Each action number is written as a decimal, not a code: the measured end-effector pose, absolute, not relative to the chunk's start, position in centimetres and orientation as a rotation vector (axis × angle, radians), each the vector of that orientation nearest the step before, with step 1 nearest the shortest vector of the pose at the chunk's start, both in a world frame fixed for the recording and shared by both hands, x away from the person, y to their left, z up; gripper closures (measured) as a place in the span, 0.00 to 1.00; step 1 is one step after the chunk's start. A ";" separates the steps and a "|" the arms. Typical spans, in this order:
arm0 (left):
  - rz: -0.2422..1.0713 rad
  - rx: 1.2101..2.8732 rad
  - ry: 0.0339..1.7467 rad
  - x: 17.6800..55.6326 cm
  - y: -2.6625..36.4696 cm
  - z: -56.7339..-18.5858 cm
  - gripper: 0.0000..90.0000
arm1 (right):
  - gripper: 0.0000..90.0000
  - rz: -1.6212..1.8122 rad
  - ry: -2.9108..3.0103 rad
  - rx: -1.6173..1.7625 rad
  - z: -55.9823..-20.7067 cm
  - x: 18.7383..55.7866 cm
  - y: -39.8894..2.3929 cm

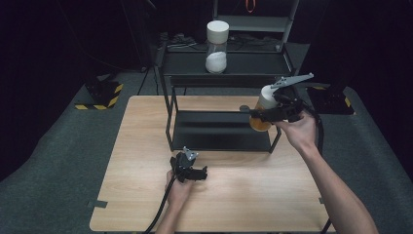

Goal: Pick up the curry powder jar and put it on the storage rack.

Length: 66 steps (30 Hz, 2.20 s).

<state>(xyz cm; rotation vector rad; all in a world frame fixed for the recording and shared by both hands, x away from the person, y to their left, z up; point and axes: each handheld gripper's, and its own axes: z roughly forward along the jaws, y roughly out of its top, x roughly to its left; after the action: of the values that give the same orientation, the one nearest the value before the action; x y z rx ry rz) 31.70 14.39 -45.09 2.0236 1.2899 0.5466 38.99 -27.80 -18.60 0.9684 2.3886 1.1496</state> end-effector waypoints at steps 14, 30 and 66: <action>0.548 2.024 1.289 31.7 14.4 -45.1 0.04 | 0.35 1.175 2.372 0.974 -14.9 40.9 -27.2; 0.547 2.025 1.290 31.7 14.4 -45.1 0.04 | 0.35 1.173 2.372 0.969 -9.7 42.9 -25.3; 0.548 2.025 1.289 31.7 14.4 -45.1 0.04 | 0.35 1.008 2.203 1.256 -7.4 48.9 -19.0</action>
<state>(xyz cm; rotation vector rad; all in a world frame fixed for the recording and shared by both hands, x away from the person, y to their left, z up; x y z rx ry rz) 31.70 14.38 -45.08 2.0252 1.2892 0.5484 48.89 -19.03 -7.42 1.2558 2.2030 1.0076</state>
